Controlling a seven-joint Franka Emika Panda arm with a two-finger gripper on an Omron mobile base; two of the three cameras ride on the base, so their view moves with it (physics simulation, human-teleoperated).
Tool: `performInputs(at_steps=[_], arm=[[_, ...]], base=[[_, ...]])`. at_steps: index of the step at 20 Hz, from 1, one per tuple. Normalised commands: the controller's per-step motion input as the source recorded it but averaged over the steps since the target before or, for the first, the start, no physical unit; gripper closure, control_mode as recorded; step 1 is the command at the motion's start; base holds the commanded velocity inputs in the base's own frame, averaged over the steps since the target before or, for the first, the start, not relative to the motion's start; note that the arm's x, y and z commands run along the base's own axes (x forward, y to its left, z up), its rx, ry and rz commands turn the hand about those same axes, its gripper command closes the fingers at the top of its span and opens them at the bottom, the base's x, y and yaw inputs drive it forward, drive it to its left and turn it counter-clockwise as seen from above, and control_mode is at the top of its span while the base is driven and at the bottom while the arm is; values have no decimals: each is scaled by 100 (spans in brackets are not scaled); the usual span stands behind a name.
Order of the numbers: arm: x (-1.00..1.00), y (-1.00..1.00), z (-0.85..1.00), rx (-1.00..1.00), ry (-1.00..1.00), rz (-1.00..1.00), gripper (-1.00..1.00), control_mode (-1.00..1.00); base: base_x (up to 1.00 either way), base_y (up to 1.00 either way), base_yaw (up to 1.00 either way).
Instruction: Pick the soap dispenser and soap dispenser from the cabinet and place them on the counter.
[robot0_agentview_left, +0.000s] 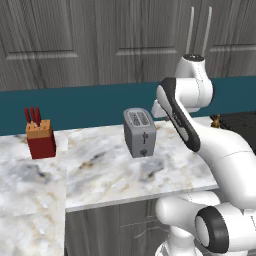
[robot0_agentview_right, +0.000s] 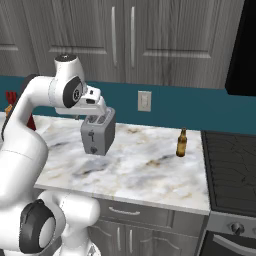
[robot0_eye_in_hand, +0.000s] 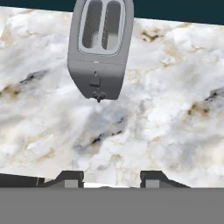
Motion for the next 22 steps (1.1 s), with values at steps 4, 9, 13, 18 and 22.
performInputs(at_steps=[4,9,13,18,22], arm=[[-2,-4,0,0,0,0,-100,-100],[-11,-11,11,7,-7,-2,-100,-100],[-16,-11,14,6,-10,-5,-100,-100],[-14,-13,19,1,-9,-9,-100,-100],[-11,-17,23,-1,-6,-11,-100,-100]], base=[[0,0,0],[0,0,0],[0,0,0],[0,0,0],[0,0,0]])
